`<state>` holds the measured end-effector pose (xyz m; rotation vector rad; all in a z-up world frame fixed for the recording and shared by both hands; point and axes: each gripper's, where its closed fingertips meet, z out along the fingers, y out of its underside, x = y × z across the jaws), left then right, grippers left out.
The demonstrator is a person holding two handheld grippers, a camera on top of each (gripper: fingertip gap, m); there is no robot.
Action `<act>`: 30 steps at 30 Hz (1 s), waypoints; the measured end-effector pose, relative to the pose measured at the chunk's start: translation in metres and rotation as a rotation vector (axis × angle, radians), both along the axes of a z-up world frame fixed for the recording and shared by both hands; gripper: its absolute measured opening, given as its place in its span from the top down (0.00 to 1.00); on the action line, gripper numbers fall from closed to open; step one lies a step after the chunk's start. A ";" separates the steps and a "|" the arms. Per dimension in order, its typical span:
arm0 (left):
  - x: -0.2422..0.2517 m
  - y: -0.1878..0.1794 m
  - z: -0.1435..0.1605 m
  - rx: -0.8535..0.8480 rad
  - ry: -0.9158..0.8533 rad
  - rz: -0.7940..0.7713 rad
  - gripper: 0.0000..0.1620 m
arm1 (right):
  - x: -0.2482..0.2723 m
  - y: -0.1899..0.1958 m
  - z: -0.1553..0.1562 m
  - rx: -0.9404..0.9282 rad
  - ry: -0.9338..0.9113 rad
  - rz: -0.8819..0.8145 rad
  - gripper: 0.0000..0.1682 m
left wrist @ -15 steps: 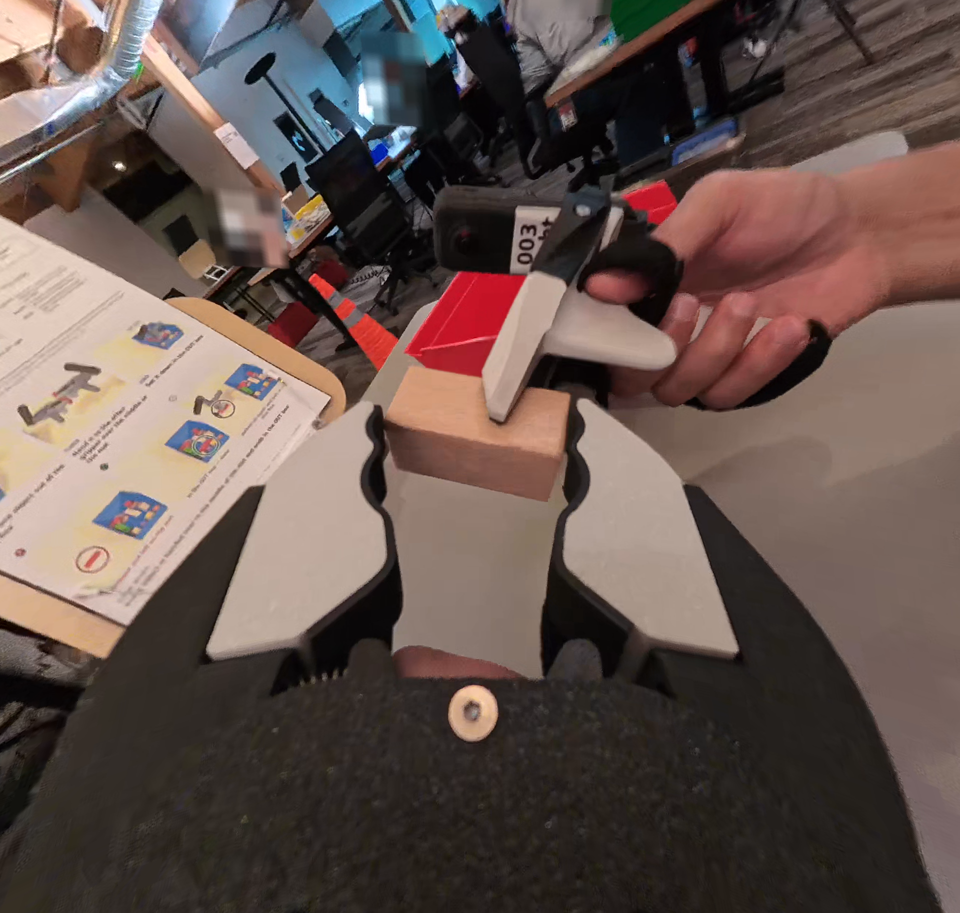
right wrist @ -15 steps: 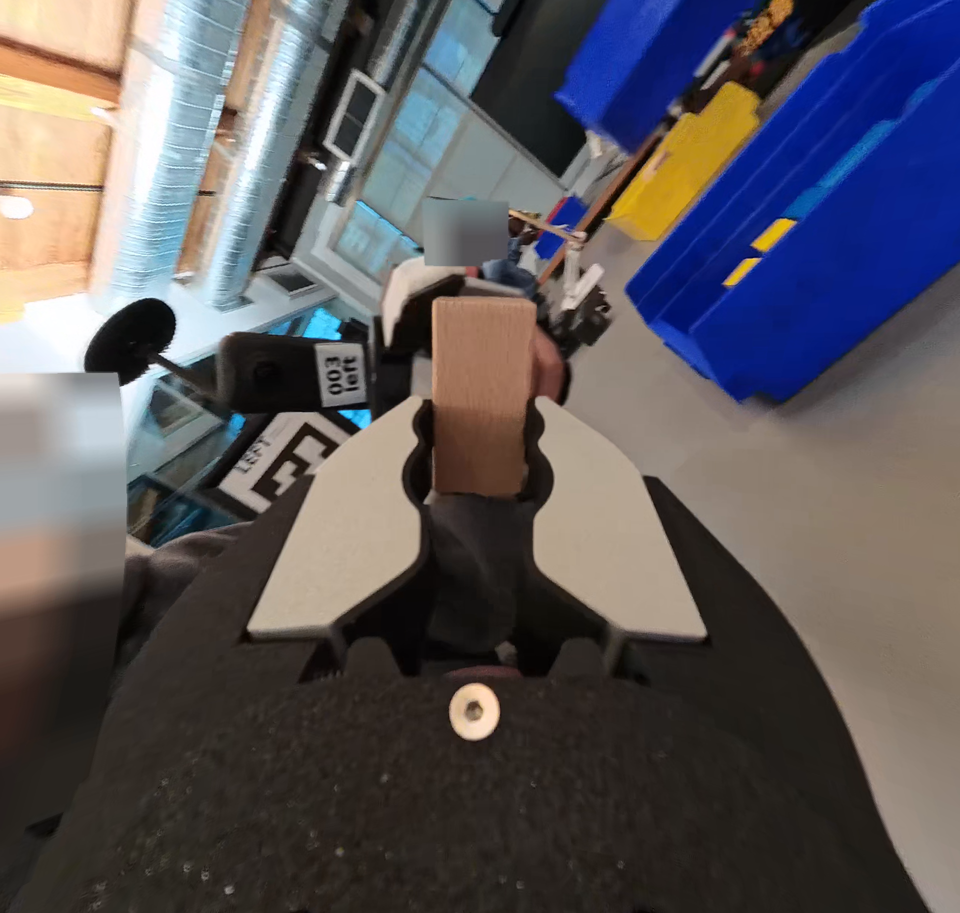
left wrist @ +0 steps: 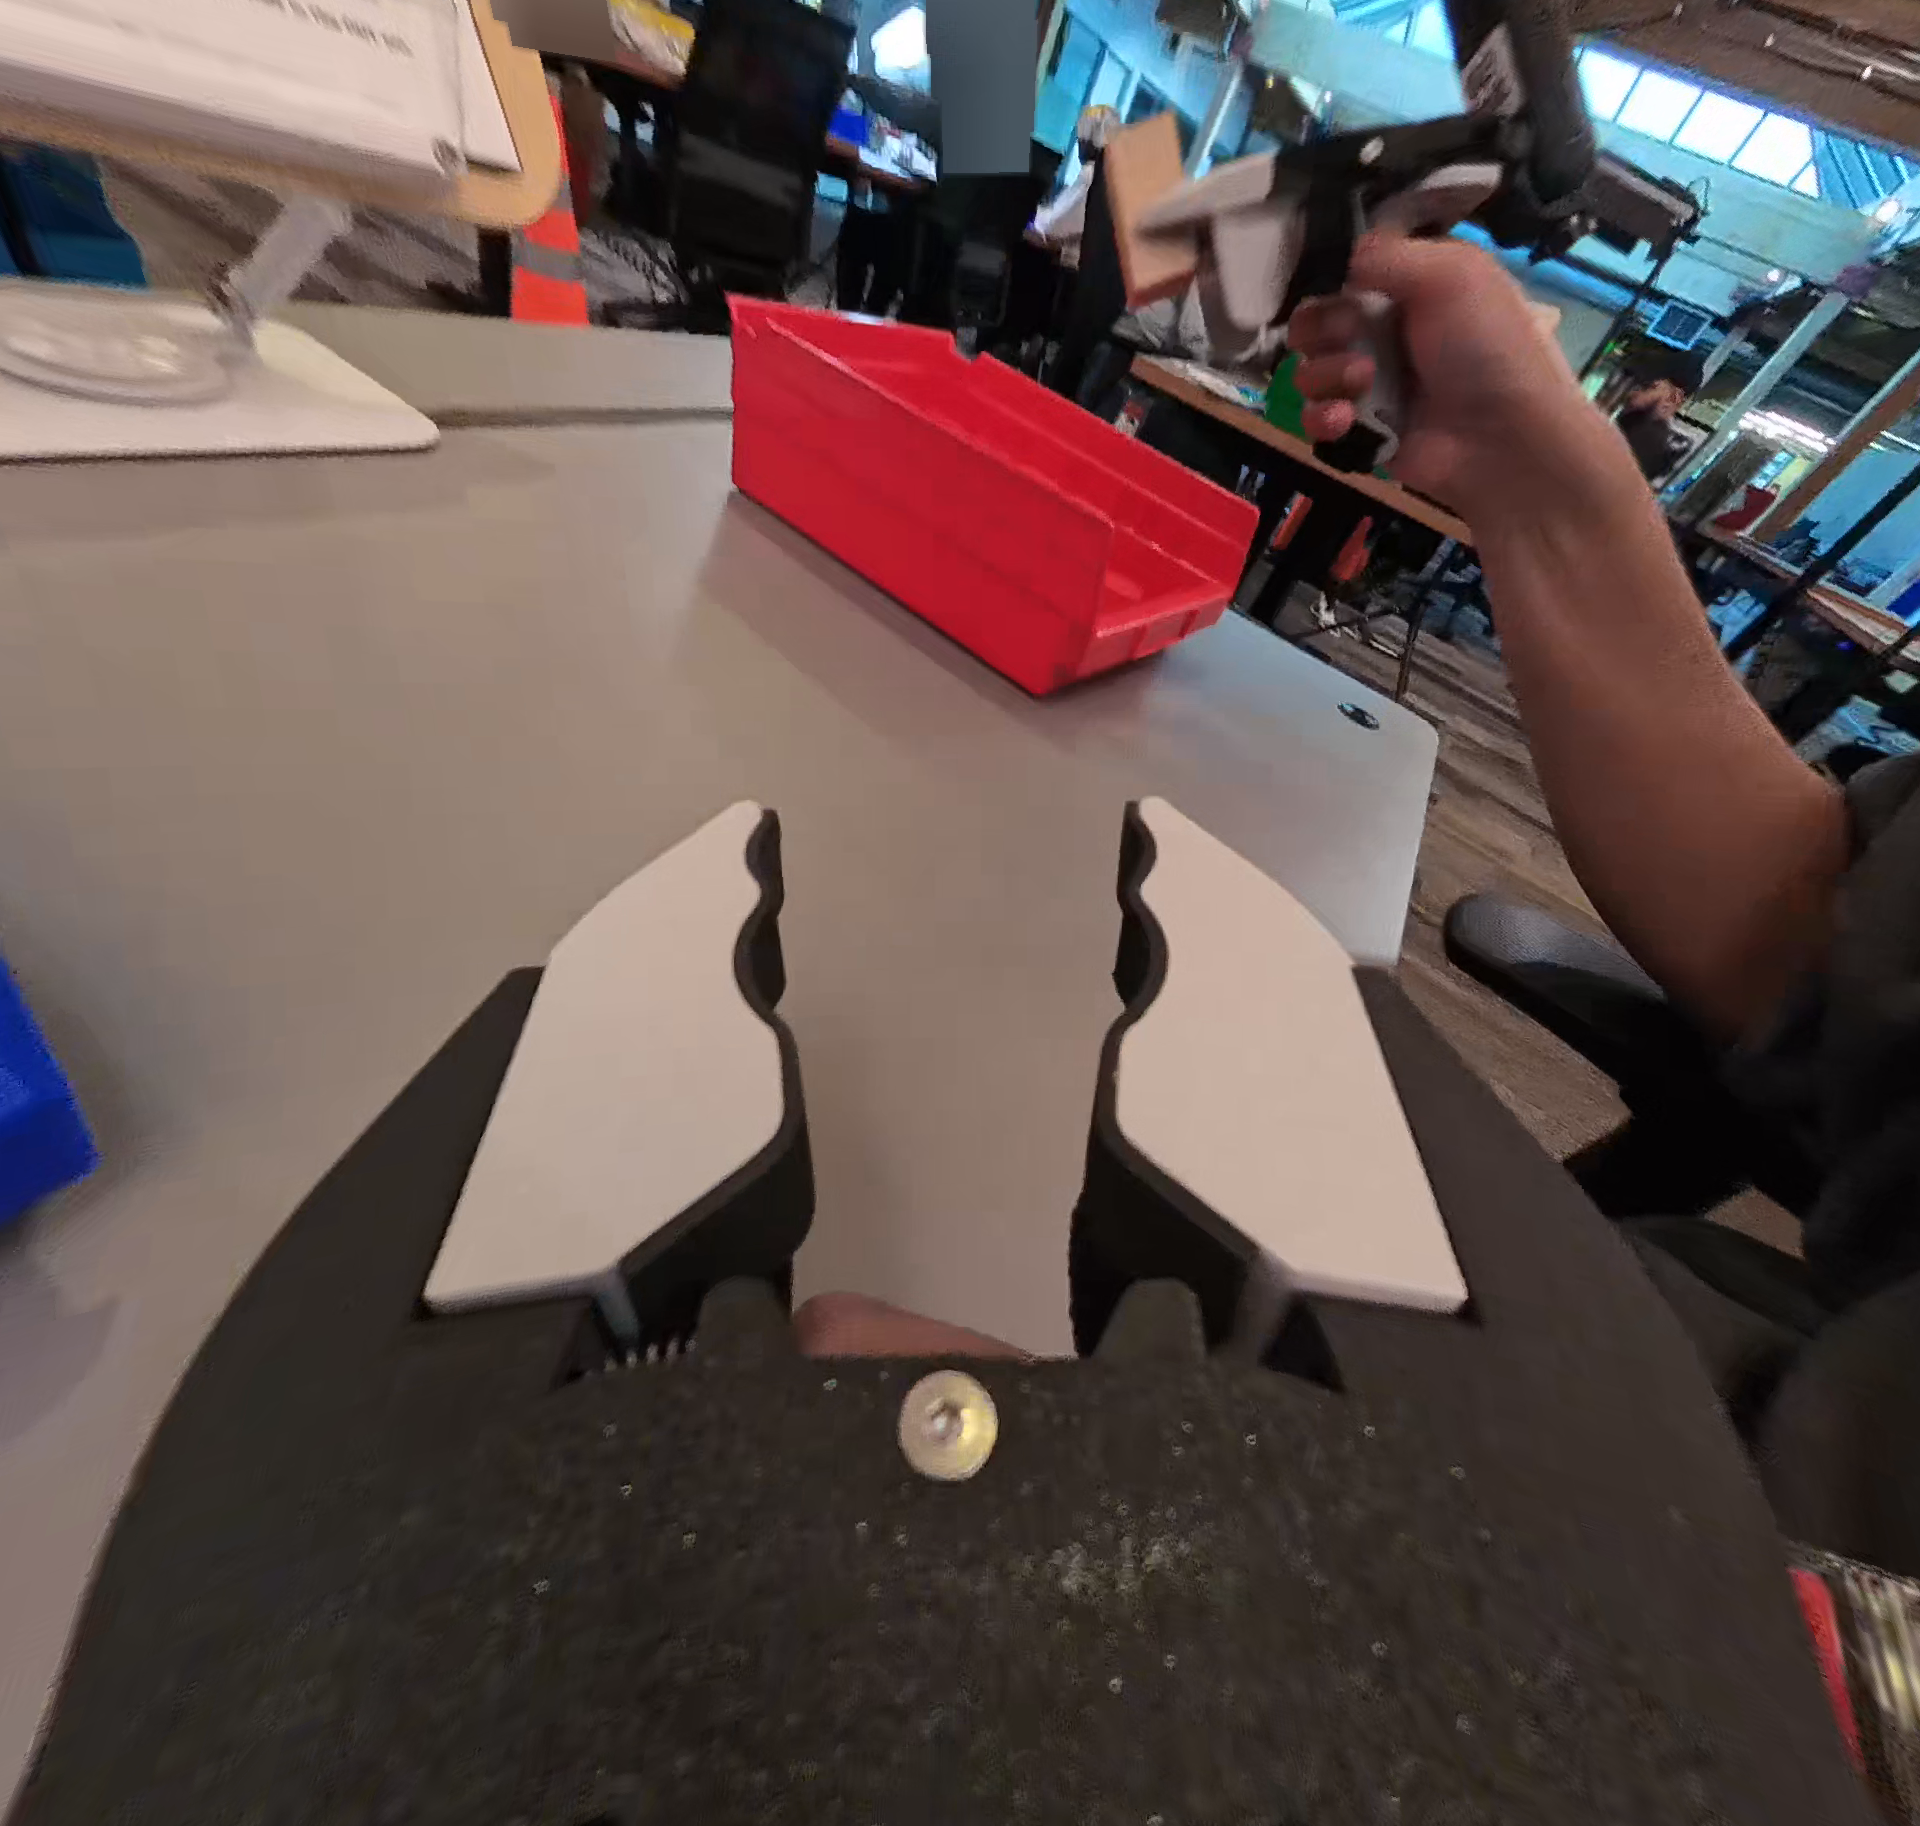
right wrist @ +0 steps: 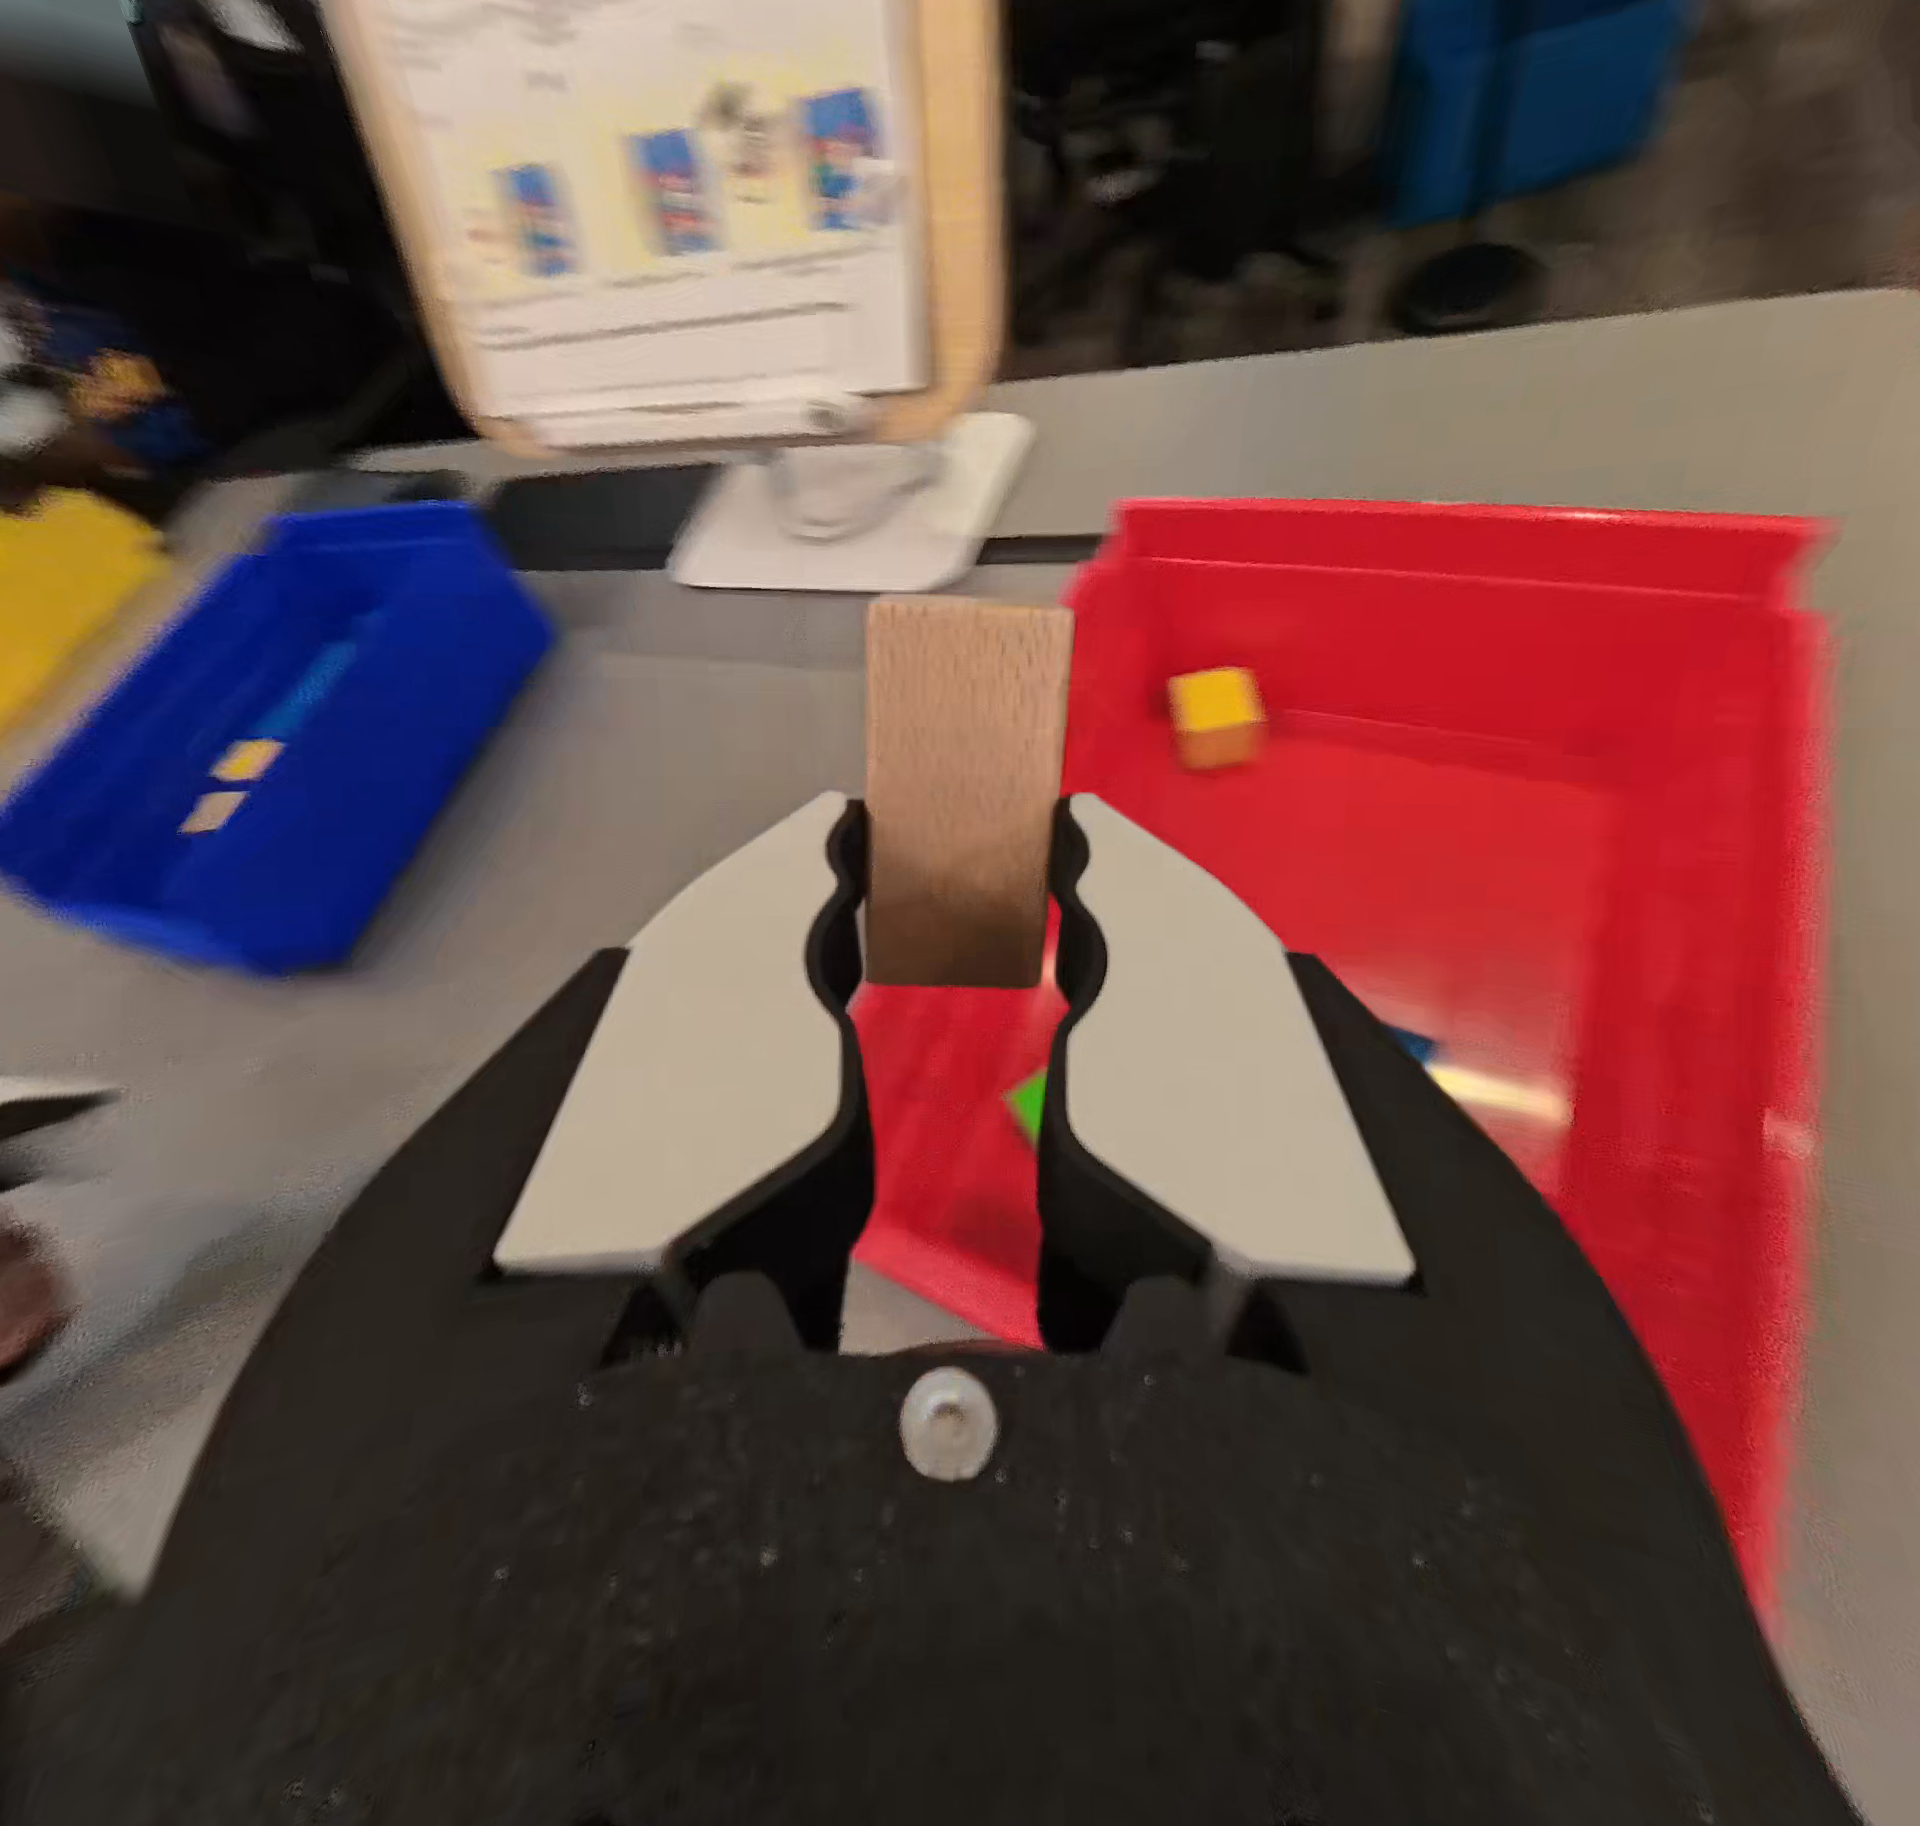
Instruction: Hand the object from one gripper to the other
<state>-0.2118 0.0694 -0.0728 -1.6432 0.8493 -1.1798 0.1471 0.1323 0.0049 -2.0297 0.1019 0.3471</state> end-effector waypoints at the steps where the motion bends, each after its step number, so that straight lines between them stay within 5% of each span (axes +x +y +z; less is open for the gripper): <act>1: -0.001 0.001 0.002 0.008 -0.013 0.005 0.63 | 0.018 0.008 -0.007 -0.048 -0.062 -0.047 0.80; 9: 0.001 -0.001 -0.006 0.025 0.032 0.006 0.66 | 0.099 0.090 -0.124 -0.614 -0.260 -0.100 0.80; 15: 0.000 -0.008 -0.002 0.135 0.079 0.011 0.66 | 0.103 0.114 -0.185 -0.810 -0.142 -0.128 0.80; 28: -0.004 -0.003 -0.010 0.170 0.144 0.010 0.66 | 0.090 0.132 -0.195 -0.812 -0.210 -0.132 0.80; 30: -0.006 -0.002 -0.009 0.179 0.150 0.020 0.66 | 0.088 0.133 -0.191 -0.789 -0.187 -0.123 0.73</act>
